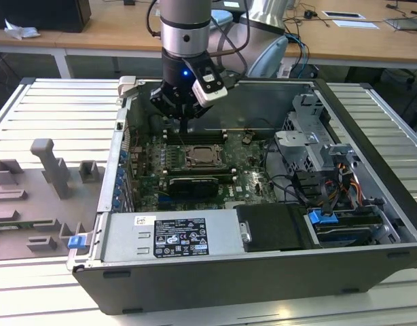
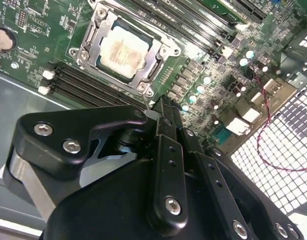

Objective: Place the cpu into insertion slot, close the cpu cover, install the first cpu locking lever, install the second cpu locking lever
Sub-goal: 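Install the first cpu locking lever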

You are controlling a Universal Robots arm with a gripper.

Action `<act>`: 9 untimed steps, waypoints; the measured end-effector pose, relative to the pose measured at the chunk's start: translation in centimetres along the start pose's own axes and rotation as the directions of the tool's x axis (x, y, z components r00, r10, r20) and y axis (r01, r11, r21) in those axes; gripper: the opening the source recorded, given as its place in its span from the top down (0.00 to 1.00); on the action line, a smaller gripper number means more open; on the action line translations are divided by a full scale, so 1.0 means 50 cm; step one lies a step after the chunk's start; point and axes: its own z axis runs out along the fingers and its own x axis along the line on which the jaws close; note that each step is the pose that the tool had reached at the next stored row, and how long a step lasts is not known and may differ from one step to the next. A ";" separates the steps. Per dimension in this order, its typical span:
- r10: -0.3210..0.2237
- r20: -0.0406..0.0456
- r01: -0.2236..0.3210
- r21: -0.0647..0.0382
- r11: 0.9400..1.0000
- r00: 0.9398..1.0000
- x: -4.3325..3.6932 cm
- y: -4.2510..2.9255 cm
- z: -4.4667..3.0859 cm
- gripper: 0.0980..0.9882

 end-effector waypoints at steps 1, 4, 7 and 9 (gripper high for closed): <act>-0.001 0.000 0.001 0.000 1.000 1.000 0.002 0.000 0.000 0.99; -0.004 0.001 0.004 0.000 1.000 1.000 0.010 0.000 0.000 0.99; -0.010 0.001 0.010 0.000 1.000 1.000 0.025 0.000 0.001 0.99; -0.013 0.001 0.013 -0.001 1.000 1.000 0.034 0.000 0.002 0.99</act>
